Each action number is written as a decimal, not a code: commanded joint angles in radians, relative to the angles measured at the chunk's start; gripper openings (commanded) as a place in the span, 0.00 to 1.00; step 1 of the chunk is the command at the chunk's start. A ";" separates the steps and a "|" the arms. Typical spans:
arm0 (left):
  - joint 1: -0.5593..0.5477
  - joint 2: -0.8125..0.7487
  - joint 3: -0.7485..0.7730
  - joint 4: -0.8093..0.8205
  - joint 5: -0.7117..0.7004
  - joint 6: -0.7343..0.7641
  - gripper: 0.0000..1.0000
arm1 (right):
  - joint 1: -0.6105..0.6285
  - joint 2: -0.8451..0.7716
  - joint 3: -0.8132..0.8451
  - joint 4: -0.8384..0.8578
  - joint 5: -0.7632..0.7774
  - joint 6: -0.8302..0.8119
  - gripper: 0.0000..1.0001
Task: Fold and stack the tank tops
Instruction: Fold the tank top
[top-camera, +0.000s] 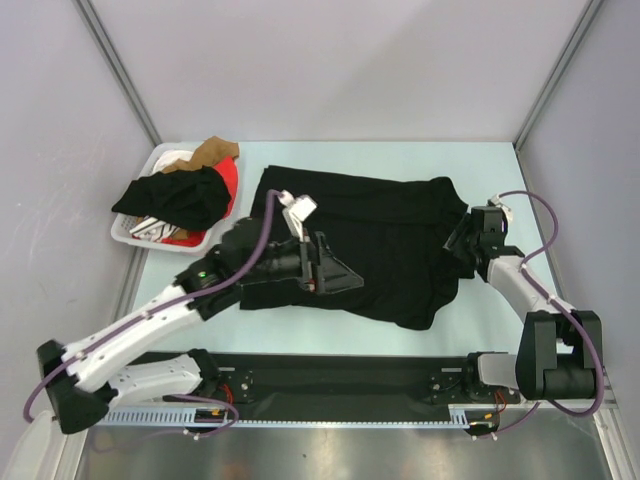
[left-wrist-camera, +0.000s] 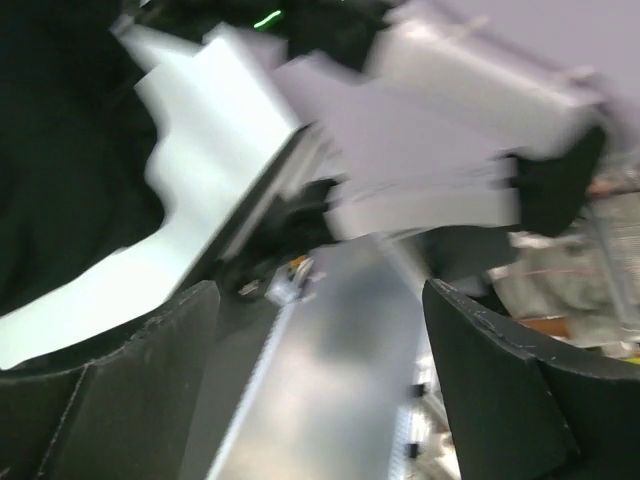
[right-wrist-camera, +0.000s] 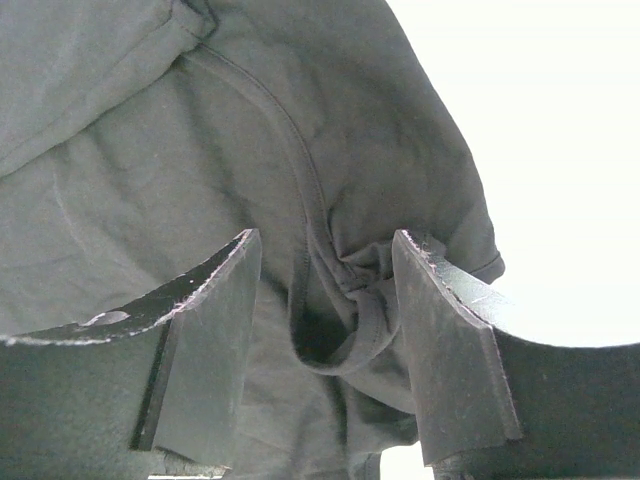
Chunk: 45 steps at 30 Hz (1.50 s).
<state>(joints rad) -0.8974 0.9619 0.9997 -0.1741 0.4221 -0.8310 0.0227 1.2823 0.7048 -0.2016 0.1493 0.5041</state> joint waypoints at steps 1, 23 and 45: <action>-0.005 0.058 -0.076 -0.048 -0.061 0.143 0.90 | -0.004 -0.008 0.044 -0.012 0.016 -0.041 0.60; 0.394 0.159 -0.309 0.074 -0.601 0.314 1.00 | 0.011 0.271 0.206 0.031 0.084 -0.081 0.51; 0.488 0.175 -0.398 0.104 -0.692 0.311 1.00 | 0.068 0.546 0.420 -0.051 0.145 -0.111 0.31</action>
<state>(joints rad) -0.4213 1.1210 0.5869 -0.0849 -0.2592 -0.5304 0.0948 1.8217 1.0889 -0.2207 0.2508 0.4026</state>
